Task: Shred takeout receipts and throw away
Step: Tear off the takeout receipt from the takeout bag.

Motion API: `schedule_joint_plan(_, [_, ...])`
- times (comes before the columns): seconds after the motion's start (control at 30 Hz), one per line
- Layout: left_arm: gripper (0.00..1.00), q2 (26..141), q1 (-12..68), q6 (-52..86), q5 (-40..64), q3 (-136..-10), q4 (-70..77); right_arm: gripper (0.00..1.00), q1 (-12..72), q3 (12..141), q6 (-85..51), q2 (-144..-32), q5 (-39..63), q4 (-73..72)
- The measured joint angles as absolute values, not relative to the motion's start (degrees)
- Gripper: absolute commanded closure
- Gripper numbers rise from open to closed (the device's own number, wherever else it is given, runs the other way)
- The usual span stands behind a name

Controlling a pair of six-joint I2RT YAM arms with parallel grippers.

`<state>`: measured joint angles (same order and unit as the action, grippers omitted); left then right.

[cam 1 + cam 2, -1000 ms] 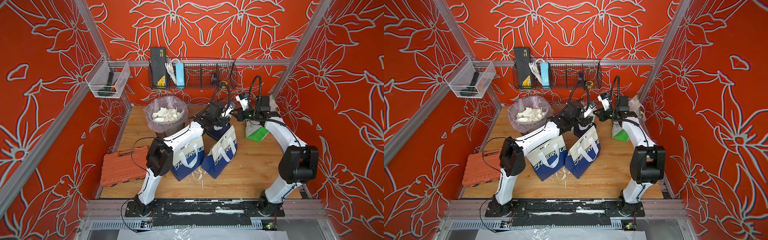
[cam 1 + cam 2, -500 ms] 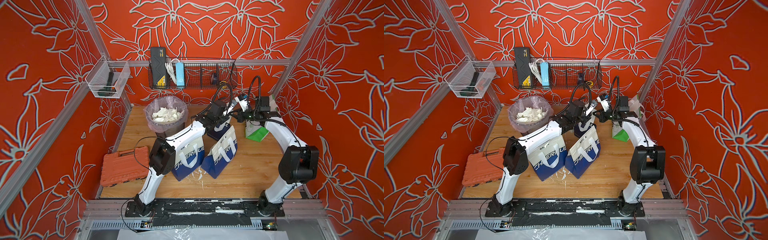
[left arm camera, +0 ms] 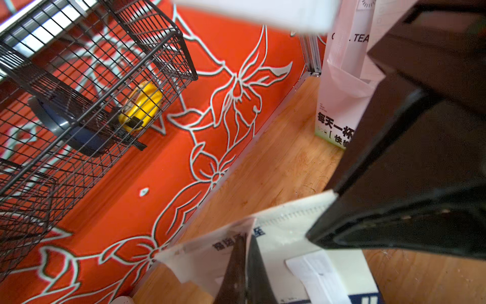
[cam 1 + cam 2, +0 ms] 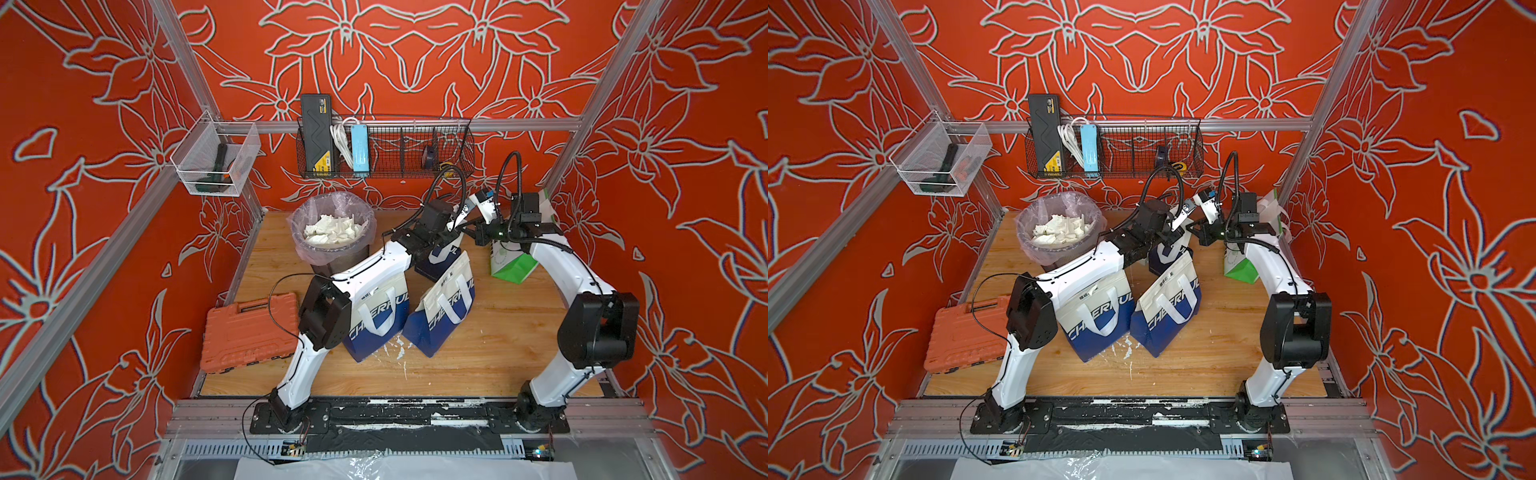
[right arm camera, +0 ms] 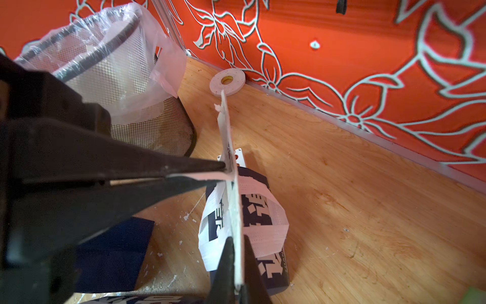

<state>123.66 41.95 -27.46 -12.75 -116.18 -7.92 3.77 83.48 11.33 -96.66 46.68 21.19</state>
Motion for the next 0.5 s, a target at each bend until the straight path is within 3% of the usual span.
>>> schedule_joint_plan(0.5, [1.0,121.4,37.78,-27.05,-15.31,-117.45,-8.78,0.98,3.77,83.48,14.41,-95.57,42.57,23.86])
